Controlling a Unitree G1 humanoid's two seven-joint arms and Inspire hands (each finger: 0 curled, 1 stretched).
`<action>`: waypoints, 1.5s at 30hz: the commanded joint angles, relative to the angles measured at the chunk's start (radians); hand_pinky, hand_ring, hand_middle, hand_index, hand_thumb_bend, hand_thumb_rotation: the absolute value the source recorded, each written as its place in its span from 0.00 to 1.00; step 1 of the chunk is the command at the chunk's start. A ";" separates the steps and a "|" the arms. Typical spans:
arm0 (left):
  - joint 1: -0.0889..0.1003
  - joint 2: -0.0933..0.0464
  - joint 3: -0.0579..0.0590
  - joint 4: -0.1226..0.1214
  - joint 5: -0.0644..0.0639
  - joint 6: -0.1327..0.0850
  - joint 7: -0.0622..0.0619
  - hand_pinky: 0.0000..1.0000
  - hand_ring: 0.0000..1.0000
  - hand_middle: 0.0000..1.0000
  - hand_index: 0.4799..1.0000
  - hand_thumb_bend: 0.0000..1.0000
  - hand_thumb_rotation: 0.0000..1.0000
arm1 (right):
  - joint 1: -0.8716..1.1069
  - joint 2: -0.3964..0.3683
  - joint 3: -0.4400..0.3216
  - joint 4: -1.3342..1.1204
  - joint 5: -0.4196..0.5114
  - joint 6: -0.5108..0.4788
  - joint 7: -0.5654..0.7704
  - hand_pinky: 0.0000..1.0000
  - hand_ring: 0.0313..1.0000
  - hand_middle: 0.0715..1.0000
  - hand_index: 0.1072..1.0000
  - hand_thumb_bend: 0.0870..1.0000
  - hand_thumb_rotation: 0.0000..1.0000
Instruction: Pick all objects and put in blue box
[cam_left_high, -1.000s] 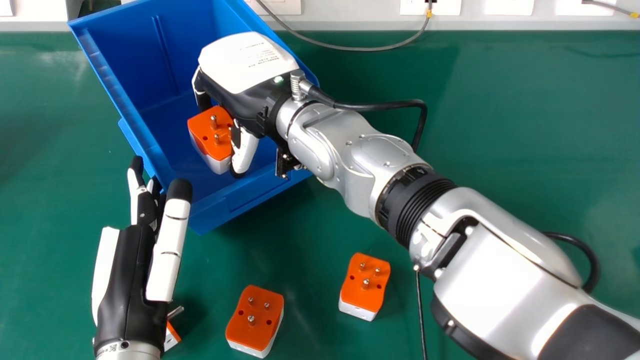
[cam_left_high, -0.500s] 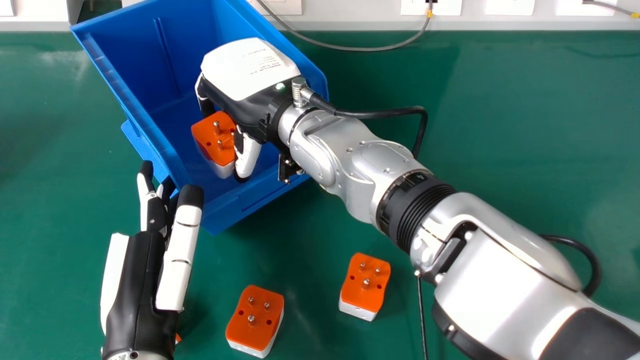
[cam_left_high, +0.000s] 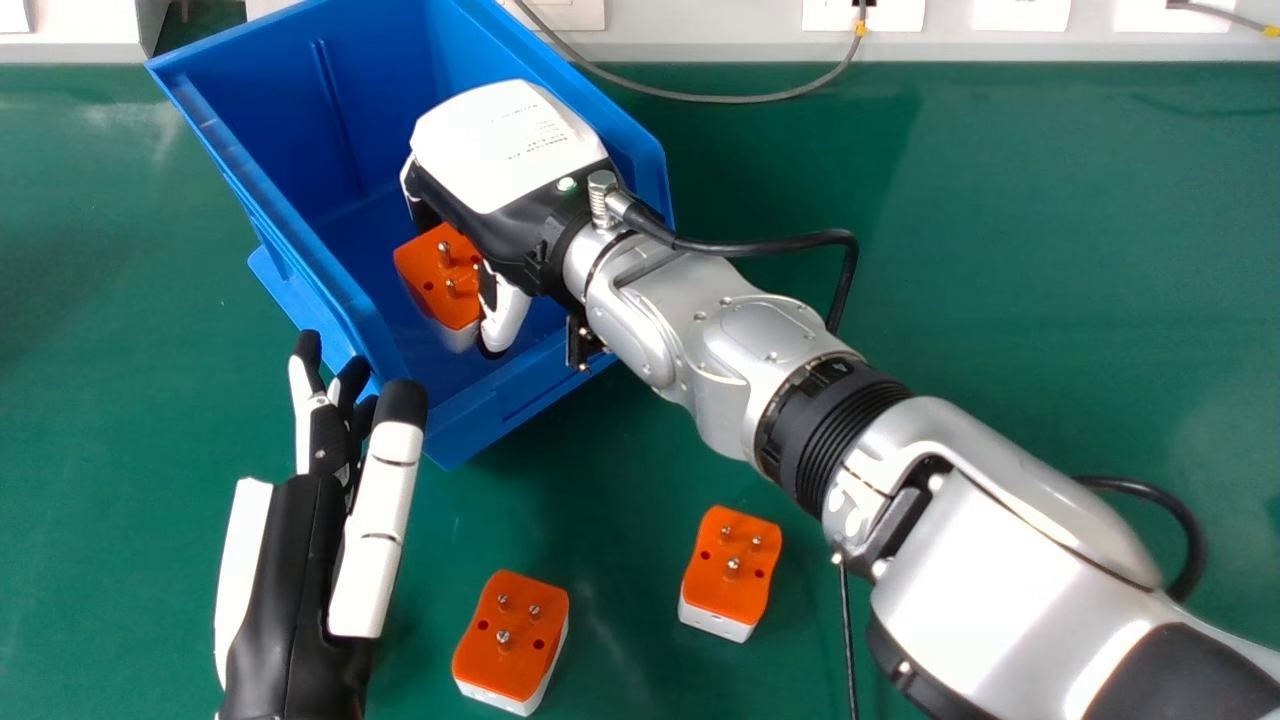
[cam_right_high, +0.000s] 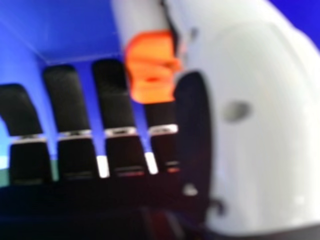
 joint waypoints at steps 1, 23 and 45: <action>0.007 -0.001 -0.015 -0.021 0.010 -0.025 0.002 0.93 0.97 0.98 1.00 0.63 1.00 | 0.007 0.118 -0.016 -0.011 0.016 0.000 -0.031 0.34 0.42 0.46 0.48 0.45 0.00; -0.039 0.003 0.006 0.024 0.027 -0.014 0.030 0.93 0.97 0.98 1.00 0.65 1.00 | 0.030 0.105 -0.020 0.002 0.014 -0.037 -0.071 0.38 0.48 0.55 0.54 0.49 0.00; 0.027 -0.080 0.075 -0.012 0.084 0.021 0.147 0.95 0.99 1.00 1.00 0.66 1.00 | 0.017 0.116 -0.046 0.001 0.034 -0.033 -0.071 0.79 0.94 0.99 0.96 0.59 0.01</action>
